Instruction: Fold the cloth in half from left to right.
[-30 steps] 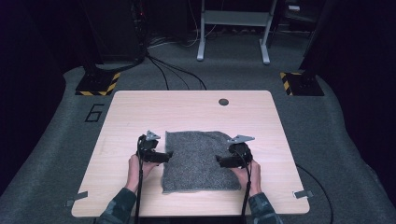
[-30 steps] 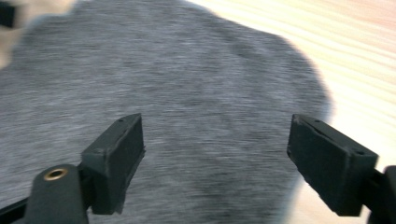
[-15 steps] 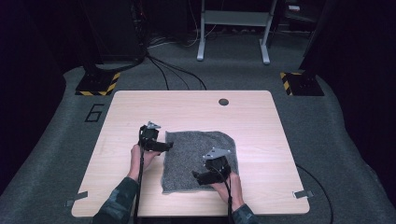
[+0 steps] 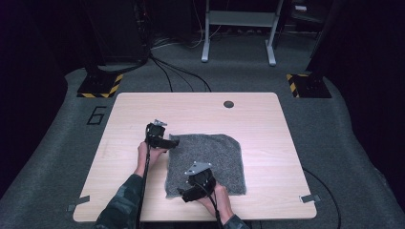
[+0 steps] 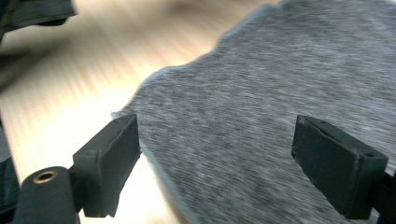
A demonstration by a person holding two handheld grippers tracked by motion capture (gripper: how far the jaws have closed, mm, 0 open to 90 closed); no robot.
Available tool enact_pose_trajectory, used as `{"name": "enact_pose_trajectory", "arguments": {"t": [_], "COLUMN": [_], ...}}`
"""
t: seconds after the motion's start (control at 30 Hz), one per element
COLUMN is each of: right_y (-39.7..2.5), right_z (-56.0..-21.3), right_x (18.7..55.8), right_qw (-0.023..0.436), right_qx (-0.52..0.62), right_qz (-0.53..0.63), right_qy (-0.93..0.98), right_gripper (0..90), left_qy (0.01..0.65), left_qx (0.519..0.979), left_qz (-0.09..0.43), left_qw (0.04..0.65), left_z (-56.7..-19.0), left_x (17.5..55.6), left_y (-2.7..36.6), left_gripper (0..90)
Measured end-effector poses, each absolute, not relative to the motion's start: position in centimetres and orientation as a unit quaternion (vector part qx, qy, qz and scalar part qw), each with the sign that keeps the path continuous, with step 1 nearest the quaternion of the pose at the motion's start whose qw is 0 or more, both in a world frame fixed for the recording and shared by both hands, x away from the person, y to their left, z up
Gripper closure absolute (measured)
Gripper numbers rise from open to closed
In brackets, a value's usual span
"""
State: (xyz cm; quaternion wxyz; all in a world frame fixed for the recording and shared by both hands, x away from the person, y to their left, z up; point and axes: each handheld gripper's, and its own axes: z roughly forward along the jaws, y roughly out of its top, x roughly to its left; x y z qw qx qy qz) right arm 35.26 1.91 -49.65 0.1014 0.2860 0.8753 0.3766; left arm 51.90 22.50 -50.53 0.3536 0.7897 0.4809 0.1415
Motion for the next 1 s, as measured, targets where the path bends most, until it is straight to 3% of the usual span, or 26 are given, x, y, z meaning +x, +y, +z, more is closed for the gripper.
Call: {"name": "enact_pose_trajectory", "arguments": {"t": [0.2,0.37,0.4,0.43,0.47,0.73,0.97,1.0], "right_y": [5.1,6.7,7.5,7.5,7.9,8.5,8.4,8.4], "right_z": [-50.1,-50.0,-50.3,-50.3,-50.5,-50.9,-51.3,-51.5], "right_x": [34.0,33.4,33.1,33.1,32.9,32.6,32.6,32.6], "right_qw": [0.095,0.098,0.103,0.103,0.109,0.107,0.103,0.109], "right_qx": [0.259,0.235,0.233,0.233,0.223,0.214,0.214,0.215], "right_qz": [0.37,0.358,0.358,0.358,0.356,0.333,0.332,0.342], "right_qy": [0.887,0.898,0.898,0.898,0.901,0.912,0.913,0.908], "right_gripper": [20.2,30.7,37.6,37.6,46.9,65.9,76.0,79.4], "left_qy": [0.479,0.477,0.478,0.478,0.479,0.468,0.463,0.464], "left_qx": [0.797,0.797,0.796,0.796,0.794,0.801,0.8,0.799], "left_qz": [0.141,0.15,0.149,0.149,0.151,0.149,0.14,0.145], "left_qw": [0.339,0.338,0.34,0.34,0.343,0.343,0.356,0.355], "left_z": [-51.0,-51.0,-51.0,-51.0,-51.1,-51.3,-51.5,-51.5], "left_x": [52.6,52.9,53.0,53.0,53.1,53.3,53.3,53.3], "left_y": [22.3,22.3,22.3,22.3,22.4,22.5,22.5,22.5], "left_gripper": [16.0,18.2,21.5,23.7,28.1,47.9,62.5,68.1]}}
